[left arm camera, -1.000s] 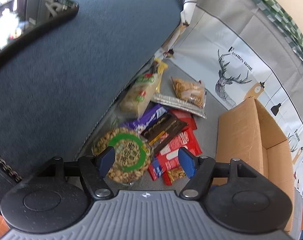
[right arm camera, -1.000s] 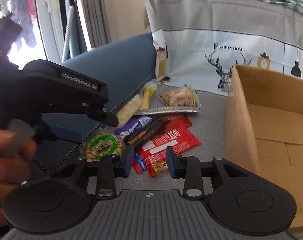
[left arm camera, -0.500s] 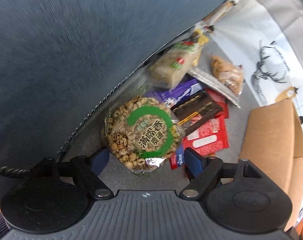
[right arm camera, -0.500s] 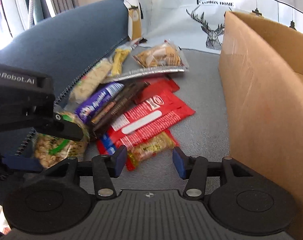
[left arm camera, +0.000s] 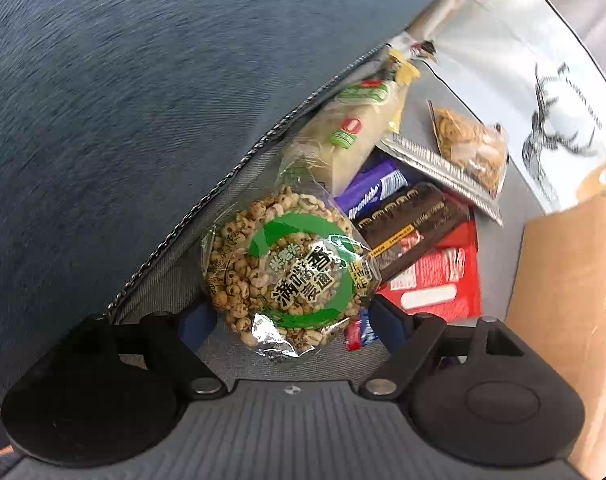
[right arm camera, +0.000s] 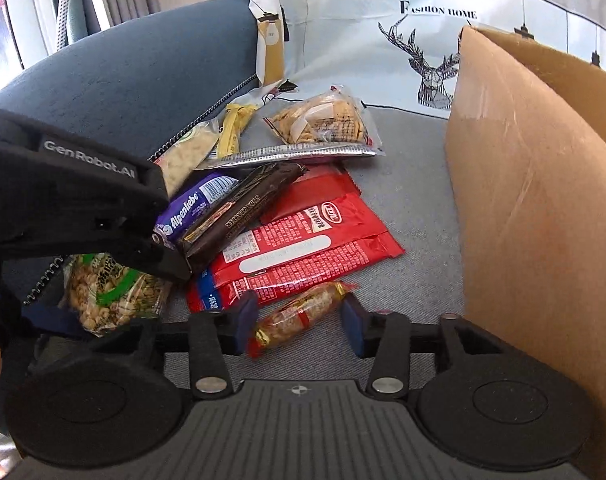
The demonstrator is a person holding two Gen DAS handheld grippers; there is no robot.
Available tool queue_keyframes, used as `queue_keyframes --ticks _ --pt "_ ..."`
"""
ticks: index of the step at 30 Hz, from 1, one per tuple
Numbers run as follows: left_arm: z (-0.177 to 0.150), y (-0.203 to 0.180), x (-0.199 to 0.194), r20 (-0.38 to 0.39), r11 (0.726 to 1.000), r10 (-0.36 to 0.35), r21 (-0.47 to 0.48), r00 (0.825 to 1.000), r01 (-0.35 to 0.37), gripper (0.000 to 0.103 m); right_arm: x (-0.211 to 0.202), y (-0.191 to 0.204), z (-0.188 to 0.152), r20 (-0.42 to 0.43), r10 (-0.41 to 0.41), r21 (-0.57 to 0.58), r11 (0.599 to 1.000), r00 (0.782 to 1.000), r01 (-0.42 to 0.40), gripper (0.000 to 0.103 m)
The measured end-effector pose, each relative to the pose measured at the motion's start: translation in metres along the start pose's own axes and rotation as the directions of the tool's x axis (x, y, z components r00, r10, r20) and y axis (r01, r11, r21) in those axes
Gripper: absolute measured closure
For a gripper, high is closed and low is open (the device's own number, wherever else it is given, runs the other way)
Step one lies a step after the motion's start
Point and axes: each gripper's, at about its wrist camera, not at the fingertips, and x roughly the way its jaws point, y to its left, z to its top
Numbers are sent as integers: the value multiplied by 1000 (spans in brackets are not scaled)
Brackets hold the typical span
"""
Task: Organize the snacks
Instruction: 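Reach the left tool to the round peanut bag while the right tool grasps the small red candy, then close the left tool on the peanut bag and lift it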
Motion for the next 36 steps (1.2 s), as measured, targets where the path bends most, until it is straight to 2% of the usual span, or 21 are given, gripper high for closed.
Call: queue_keyframes --ticks 1,4,11,14,15,18,20,22,23,27,29,32,36 --pt "0 -2 -1 5 1000 8 17 1000 -8 22 0 0 -1 1 -6 -10 1000 1000 6 74" --pt "1 -7 -3 18 998 16 65 1000 -17 25 -3 0 -3 6 -10 -49 999 1000 11 87" --pt "-4 -10 -12 -8 984 -39 172 999 40 26 -30 9 -13 12 44 -165 986 999 -41 88" --pt "-13 -15 -15 -41 963 -81 255 996 89 27 -45 15 -20 -44 83 -207 974 996 -91 88" --pt "-17 -17 -16 -54 955 -88 281 995 99 37 -50 16 -23 -68 84 -218 971 994 -97 88" --pt "-24 -22 -12 -103 929 -101 347 989 131 37 -59 22 -34 -130 62 -247 965 990 -92 88" --pt "-29 -26 -8 -105 920 -75 377 992 110 37 -60 25 -41 -161 38 -253 964 986 -79 87" --pt "-29 -27 -6 -106 923 -53 374 993 89 33 -61 27 -43 -149 32 -263 962 988 -71 87" --pt "-27 -26 -5 -109 929 -54 360 993 90 27 -60 28 -43 -141 30 -269 961 990 -67 87" --pt "-19 -15 -8 -101 951 -113 276 988 137 18 -61 25 -44 -127 32 -252 966 991 -64 84" --pt "-15 -12 -9 -96 959 -138 235 986 158 17 -63 24 -44 -124 32 -247 967 992 -62 80" --pt "-10 -8 -8 -87 972 -127 186 988 141 8 -64 26 -47 -125 31 -251 966 992 -61 73" --pt "-4 -10 0 -91 980 -139 133 986 150 8 -65 25 -48 -127 31 -257 964 991 -63 71"
